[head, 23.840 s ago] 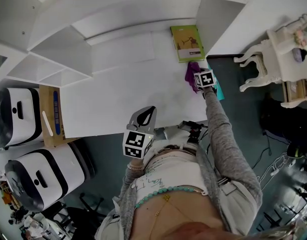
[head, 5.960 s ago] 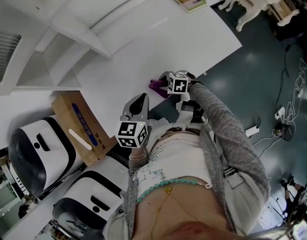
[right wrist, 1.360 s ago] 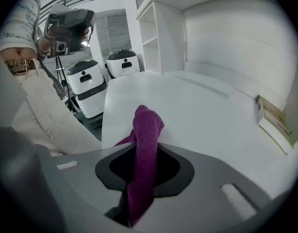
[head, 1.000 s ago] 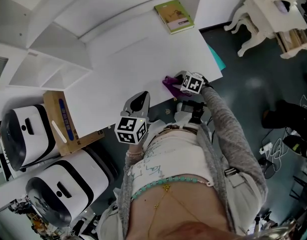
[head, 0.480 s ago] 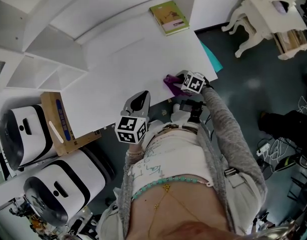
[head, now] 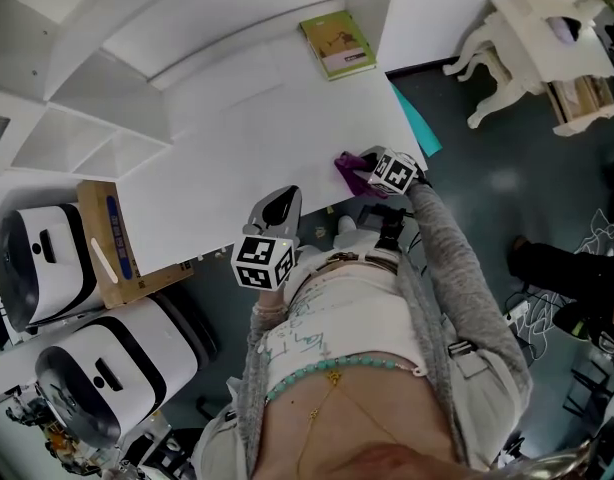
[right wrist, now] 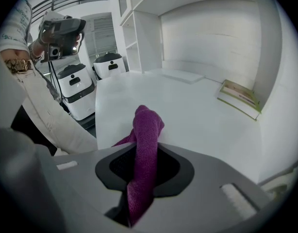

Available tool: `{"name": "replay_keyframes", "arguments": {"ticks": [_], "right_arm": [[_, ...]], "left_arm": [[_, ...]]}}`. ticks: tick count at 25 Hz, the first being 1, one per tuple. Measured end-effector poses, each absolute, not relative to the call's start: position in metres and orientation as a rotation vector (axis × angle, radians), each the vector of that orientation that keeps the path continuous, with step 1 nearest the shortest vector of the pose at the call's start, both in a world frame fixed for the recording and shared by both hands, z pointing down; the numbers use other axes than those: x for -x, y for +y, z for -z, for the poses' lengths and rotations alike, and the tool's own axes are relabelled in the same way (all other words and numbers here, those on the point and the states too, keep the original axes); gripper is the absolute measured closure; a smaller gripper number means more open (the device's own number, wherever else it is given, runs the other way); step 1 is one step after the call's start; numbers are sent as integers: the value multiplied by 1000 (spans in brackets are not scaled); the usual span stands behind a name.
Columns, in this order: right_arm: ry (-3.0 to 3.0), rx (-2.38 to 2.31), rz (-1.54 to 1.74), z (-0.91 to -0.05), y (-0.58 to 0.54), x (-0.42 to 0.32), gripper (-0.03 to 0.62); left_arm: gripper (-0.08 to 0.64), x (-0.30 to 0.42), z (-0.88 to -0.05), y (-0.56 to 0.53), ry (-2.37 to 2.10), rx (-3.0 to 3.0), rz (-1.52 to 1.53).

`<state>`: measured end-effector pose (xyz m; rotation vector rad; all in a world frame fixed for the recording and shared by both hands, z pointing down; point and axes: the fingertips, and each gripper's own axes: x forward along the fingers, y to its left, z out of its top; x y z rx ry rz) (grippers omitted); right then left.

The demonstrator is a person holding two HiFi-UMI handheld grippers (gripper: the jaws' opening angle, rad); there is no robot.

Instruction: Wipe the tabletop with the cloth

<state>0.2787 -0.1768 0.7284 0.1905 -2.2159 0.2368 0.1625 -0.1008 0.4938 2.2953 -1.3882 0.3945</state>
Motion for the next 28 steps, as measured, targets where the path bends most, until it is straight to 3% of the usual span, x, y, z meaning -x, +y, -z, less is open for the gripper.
{"name": "replay_keyframes", "arguments": {"ticks": [28], "right_arm": [[-2196,-449,-299,-730,-210,-365,495]], "left_arm": [[560,-194,-497,-110,-1401,-2281,-405]]}}
